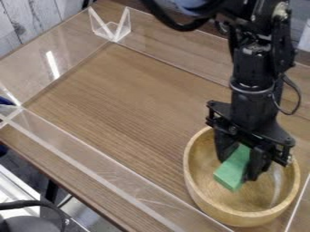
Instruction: Put the green block in the brown bowl
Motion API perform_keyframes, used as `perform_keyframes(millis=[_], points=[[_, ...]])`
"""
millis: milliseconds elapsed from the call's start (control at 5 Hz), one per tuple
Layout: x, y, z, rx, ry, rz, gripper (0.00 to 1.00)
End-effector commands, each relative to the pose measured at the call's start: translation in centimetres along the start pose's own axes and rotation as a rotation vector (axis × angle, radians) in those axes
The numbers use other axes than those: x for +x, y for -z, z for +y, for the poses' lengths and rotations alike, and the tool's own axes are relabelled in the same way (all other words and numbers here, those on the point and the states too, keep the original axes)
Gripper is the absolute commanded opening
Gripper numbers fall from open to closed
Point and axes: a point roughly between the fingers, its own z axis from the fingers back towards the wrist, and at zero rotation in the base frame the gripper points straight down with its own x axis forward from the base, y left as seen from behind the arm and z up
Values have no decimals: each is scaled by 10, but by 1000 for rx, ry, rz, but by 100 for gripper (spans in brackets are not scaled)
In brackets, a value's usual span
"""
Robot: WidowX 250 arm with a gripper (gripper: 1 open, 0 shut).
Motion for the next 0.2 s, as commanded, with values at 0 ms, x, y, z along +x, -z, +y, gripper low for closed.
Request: perform_keyframes(millis=[0], points=[[6, -15, 0, -6, 13, -59, 0]])
